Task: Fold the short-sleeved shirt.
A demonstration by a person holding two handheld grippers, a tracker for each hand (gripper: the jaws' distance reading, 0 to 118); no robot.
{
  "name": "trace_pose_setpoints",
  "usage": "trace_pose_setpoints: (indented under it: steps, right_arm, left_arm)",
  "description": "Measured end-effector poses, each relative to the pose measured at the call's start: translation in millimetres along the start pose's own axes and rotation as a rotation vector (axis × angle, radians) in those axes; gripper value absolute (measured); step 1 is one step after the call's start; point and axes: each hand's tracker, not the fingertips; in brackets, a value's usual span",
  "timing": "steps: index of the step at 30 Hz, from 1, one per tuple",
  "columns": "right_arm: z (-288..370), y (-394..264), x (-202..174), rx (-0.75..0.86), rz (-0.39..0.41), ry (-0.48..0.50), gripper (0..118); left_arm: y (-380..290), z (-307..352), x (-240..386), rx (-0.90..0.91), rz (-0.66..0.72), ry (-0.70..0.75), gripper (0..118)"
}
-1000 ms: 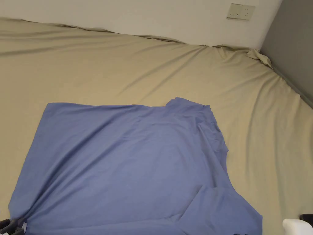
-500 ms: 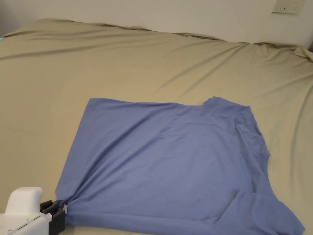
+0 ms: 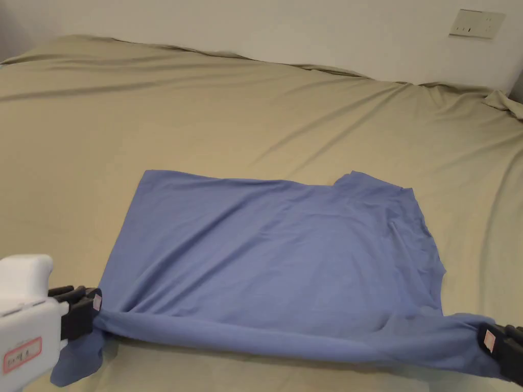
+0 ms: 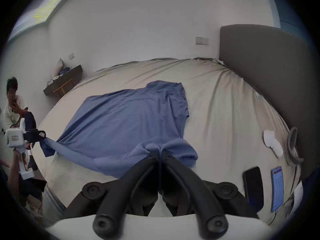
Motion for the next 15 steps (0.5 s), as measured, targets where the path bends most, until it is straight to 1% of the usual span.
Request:
trace_pose_setpoints:
  steps: [1, 3, 5, 6, 9, 11, 14, 15]
  right_arm:
    - [-12, 10, 4, -0.019, -0.013, -0.013, 3]
    - [-36, 27, 10, -0.084, -0.018, 0.01, 3]
    - [-60, 43, 15, -0.102, -0.009, 0.02, 3]
    - [-71, 51, 15, -0.108, -0.005, 0.001, 3]
    - [-107, 75, 16, -0.135, -0.009, 0.001, 3]
    - [-132, 86, 15, -0.18, -0.001, -0.017, 3]
    - [-162, 93, 12, -0.18, 0.02, -0.03, 3]
    - [-169, 94, 12, -0.176, 0.027, -0.026, 6]
  left_arm:
    - [10, -9, -3, -0.015, -0.008, 0.0, 3]
    - [29, -28, -8, -0.049, -0.021, -0.005, 3]
    - [46, -47, -7, -0.083, -0.065, -0.005, 3]
    - [55, -57, -6, -0.1, -0.094, 0.004, 3]
    - [79, -87, 1, -0.145, -0.175, 0.017, 3]
    - [91, -110, 1, -0.198, -0.193, 0.011, 3]
    - [105, -141, 0, -0.25, -0.233, -0.015, 3]
    - [107, -149, -1, -0.251, -0.238, -0.02, 8]
